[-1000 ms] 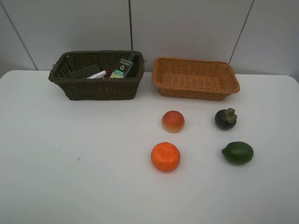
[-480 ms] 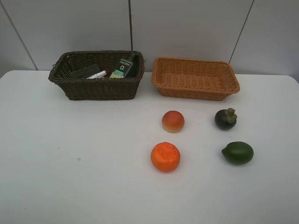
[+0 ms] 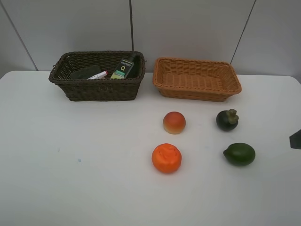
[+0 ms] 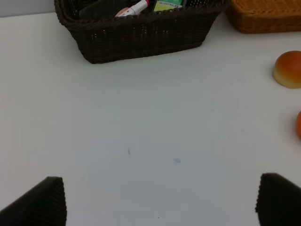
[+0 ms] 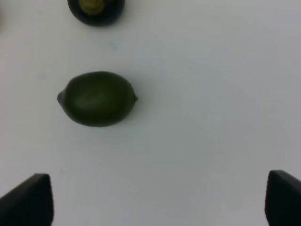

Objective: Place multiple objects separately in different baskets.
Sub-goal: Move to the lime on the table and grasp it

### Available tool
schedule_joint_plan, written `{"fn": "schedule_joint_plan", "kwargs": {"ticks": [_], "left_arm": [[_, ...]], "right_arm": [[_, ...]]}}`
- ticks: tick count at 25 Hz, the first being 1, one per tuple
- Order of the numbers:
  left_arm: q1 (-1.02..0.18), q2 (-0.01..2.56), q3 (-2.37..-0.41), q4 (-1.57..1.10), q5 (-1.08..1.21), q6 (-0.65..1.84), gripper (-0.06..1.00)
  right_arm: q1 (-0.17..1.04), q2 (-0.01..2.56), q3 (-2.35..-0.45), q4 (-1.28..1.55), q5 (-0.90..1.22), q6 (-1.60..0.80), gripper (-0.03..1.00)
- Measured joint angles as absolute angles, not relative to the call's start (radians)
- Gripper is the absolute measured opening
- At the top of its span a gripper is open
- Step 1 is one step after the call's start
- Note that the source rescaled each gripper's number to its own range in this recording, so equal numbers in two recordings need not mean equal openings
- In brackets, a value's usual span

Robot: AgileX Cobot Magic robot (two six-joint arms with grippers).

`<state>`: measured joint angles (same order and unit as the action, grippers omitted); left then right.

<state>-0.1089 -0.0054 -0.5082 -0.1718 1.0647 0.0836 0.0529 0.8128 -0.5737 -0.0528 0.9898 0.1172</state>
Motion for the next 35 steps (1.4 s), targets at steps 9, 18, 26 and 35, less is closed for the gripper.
{"fn": "schedule_joint_plan", "kwargs": {"ticks": [9, 18, 26, 35], "left_arm": [[-0.109, -0.005, -0.508, -0.172, 1.065, 0.083, 0.99], [-0.109, -0.005, -0.508, -0.172, 1.065, 0.083, 0.99], [-0.109, -0.005, -0.508, -0.172, 1.065, 0.083, 0.99], [-0.109, -0.005, -0.508, -0.172, 1.065, 0.083, 0.99]], "right_arm": [[0.054, 1.236, -0.630, 0.055, 0.857, 0.071, 1.00], [0.054, 1.386, -0.636, 0.138, 0.795, -0.039, 1.00], [0.151, 1.386, -0.666, 0.162, 0.796, -0.120, 1.00], [0.303, 1.386, -0.693, -0.012, 0.820, -0.255, 1.00]]}}
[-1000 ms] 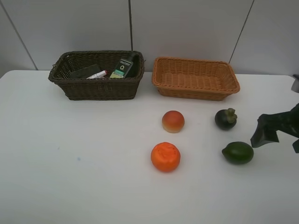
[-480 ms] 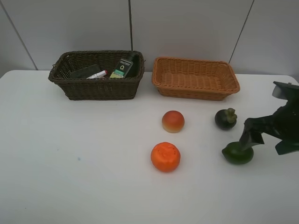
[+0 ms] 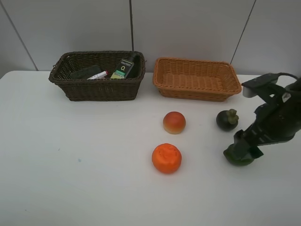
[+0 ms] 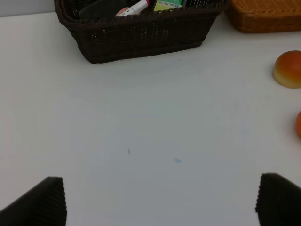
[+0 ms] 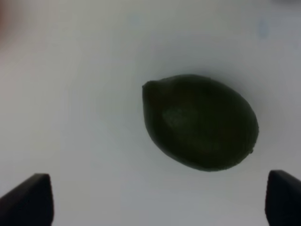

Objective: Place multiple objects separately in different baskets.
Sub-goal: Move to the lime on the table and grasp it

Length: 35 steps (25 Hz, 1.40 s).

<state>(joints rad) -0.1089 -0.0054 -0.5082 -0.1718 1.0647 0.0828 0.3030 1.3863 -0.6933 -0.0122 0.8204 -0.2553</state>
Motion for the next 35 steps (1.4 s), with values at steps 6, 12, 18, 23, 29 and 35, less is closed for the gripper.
{"fn": "schedule_joint_plan", "kwargs": {"ticks": [6, 12, 18, 23, 29, 35], "left_arm": [[-0.109, -0.005, -0.508, -0.172, 1.065, 0.083, 0.99], [-0.109, -0.005, -0.508, -0.172, 1.065, 0.083, 0.99], [-0.109, -0.005, -0.508, -0.172, 1.065, 0.083, 0.99], [-0.109, -0.005, -0.508, -0.172, 1.065, 0.083, 0.99], [-0.109, -0.005, -0.508, -0.172, 1.065, 0.083, 0.99], [-0.109, -0.005, -0.508, -0.172, 1.065, 0.083, 0.99]], "right_arm": [[0.307, 1.386, -0.693, -0.071, 0.831, -0.287, 1.00], [0.307, 1.392, -0.693, -0.074, 0.785, -0.381, 1.00], [0.307, 1.523, -0.695, -0.096, 0.763, -0.389, 1.00], [0.307, 1.613, -0.695, -0.116, 0.708, -0.389, 1.00], [0.307, 1.714, -0.696, -0.133, 0.632, -0.389, 1.00], [0.307, 1.810, -0.701, -0.156, 0.593, -0.392, 1.00]]}}
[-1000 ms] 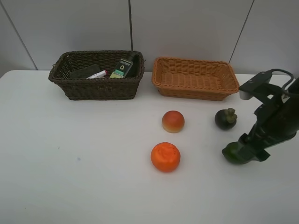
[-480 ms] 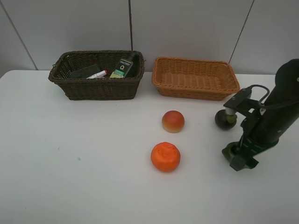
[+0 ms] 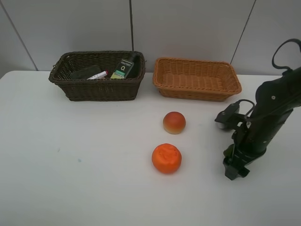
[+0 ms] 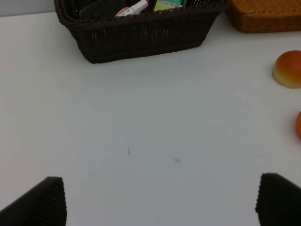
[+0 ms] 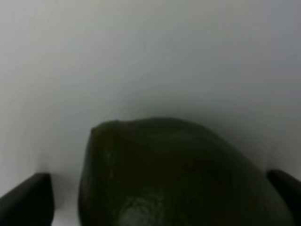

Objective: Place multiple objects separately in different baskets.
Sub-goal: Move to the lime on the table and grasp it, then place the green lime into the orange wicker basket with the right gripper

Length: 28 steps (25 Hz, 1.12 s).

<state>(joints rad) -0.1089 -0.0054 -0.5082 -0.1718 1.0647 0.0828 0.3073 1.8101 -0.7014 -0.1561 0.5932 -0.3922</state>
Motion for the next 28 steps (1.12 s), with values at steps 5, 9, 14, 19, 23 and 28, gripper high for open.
{"fn": "schedule_joint_plan", "kwargs": {"ticks": [5, 9, 14, 19, 23, 28], "left_arm": [[-0.109, -0.005, -0.508, -0.172, 1.065, 0.083, 0.99], [-0.109, -0.005, -0.508, -0.172, 1.065, 0.083, 0.99], [-0.109, -0.005, -0.508, -0.172, 1.065, 0.083, 0.99], [-0.109, -0.005, -0.508, -0.172, 1.065, 0.083, 0.99], [-0.109, -0.005, -0.508, -0.172, 1.065, 0.083, 0.99], [-0.109, -0.005, -0.508, -0.172, 1.065, 0.083, 0.99]], "right_arm": [[0.307, 1.824, -0.710, -0.156, 0.601, -0.392, 0.82], [0.307, 1.824, -0.710, -0.155, 0.586, -0.392, 0.08], [0.307, 1.824, -0.710, -0.159, 0.585, -0.392, 0.09], [0.307, 1.827, -0.755, -0.161, 0.634, -0.385, 0.09], [0.307, 1.790, -0.870, -0.128, 0.748, -0.381, 0.09], [0.307, 1.730, -1.093, -0.046, 0.913, -0.346, 0.09]]}}
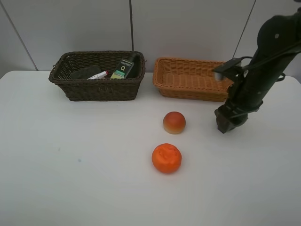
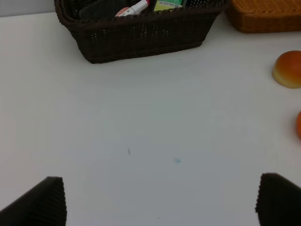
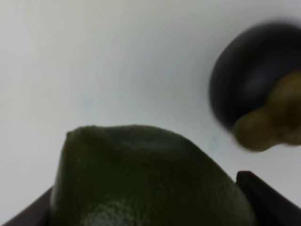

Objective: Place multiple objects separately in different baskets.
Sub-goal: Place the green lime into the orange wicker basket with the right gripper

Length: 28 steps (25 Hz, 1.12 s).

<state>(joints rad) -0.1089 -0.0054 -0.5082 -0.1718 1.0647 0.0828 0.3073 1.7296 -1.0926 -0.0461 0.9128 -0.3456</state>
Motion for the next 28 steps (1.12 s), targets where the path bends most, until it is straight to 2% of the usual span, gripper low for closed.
{"fn": "schedule_joint_plan", "kwargs": {"ticks": [6, 13, 19, 20, 22, 23, 25, 28], "left_arm": [[-0.109, -0.005, -0.508, -0.172, 1.065, 0.083, 0.99], [-0.109, -0.005, -0.508, -0.172, 1.065, 0.083, 0.99], [-0.109, -0.005, -0.508, -0.172, 1.065, 0.083, 0.99], [-0.109, -0.005, -0.508, -0.172, 1.065, 0.083, 0.99], [-0.109, -0.005, -0.508, -0.172, 1.065, 0.083, 0.99], [-0.109, -0.005, -0.508, -0.172, 1.065, 0.083, 0.99], [-0.109, -0.005, -0.508, -0.172, 1.065, 0.083, 0.99], [-0.109, -0.005, -0.508, -0.172, 1.065, 0.083, 0.99]], "right_arm": [[0.289, 1.768, -1.325, -0.035, 0.860, -0.288, 0.09], [0.226, 2.031, -1.569, -0.025, 0.748, -0.260, 0.09], [0.217, 2.183, -1.719, -0.092, 0.746, -0.177, 0.11], [0.217, 2.187, -1.726, -0.117, 0.743, -0.138, 0.23], [0.217, 2.187, -1.730, -0.170, 0.742, -0.055, 0.65], [0.217, 2.187, -1.733, -0.189, 0.742, -0.030, 0.79], [0.217, 2.187, -1.734, -0.203, 0.755, -0.008, 0.92], [0.217, 2.174, -1.734, -0.164, 0.814, 0.000, 0.98]]}}
